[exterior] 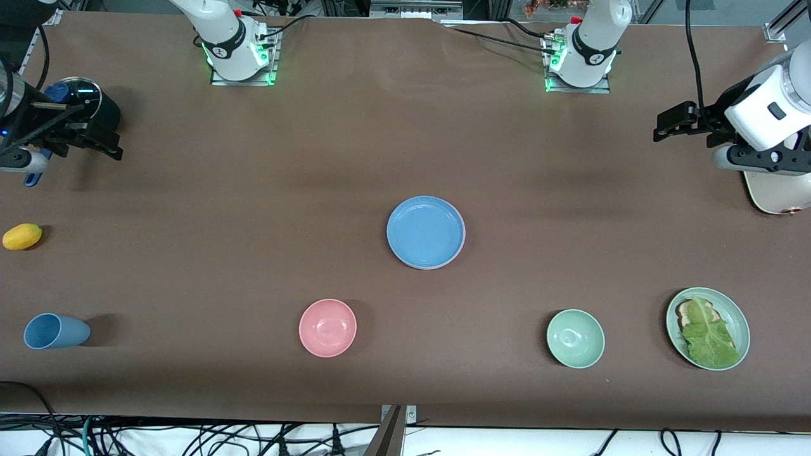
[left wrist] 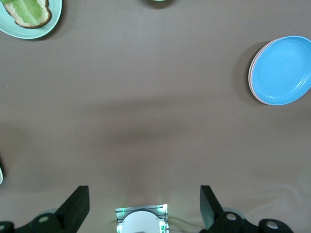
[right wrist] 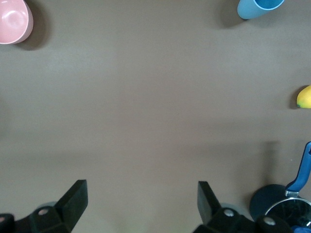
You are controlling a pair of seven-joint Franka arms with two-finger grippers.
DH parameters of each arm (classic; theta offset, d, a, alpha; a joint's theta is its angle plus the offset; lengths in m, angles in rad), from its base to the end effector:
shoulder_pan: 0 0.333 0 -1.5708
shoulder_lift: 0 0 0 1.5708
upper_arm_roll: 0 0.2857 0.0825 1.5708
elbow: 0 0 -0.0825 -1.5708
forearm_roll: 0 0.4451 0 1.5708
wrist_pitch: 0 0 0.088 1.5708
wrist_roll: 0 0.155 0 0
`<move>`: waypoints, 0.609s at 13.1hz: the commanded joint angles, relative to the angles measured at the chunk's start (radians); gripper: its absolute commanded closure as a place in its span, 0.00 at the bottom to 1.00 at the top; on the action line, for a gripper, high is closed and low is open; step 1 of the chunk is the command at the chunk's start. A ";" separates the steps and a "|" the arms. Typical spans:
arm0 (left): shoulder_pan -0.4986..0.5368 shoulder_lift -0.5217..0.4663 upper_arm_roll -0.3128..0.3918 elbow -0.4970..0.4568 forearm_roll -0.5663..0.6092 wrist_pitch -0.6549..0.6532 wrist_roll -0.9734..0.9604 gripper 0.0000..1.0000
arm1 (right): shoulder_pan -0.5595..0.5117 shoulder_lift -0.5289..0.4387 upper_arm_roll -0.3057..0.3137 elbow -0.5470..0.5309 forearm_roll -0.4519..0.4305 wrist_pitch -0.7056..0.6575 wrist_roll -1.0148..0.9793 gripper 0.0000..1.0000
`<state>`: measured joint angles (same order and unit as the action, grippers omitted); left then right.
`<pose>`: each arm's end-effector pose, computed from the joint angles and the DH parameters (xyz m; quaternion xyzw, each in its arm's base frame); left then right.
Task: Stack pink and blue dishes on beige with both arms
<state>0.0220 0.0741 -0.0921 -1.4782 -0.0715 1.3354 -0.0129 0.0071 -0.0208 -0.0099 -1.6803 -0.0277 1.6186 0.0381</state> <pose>0.5972 -0.0527 0.5329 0.9928 -0.0332 -0.1095 0.0343 0.6088 -0.0059 0.5047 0.9995 -0.0195 -0.0202 0.0141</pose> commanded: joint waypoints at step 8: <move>0.001 0.001 0.002 0.030 0.036 -0.019 0.054 0.00 | -0.024 0.012 0.014 0.021 0.032 0.044 -0.024 0.00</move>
<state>0.0238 0.0738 -0.0904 -1.4701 -0.0714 1.3353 0.0134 0.0041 -0.0177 -0.0097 -1.6788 -0.0071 1.6631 0.0340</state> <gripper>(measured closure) 0.000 0.000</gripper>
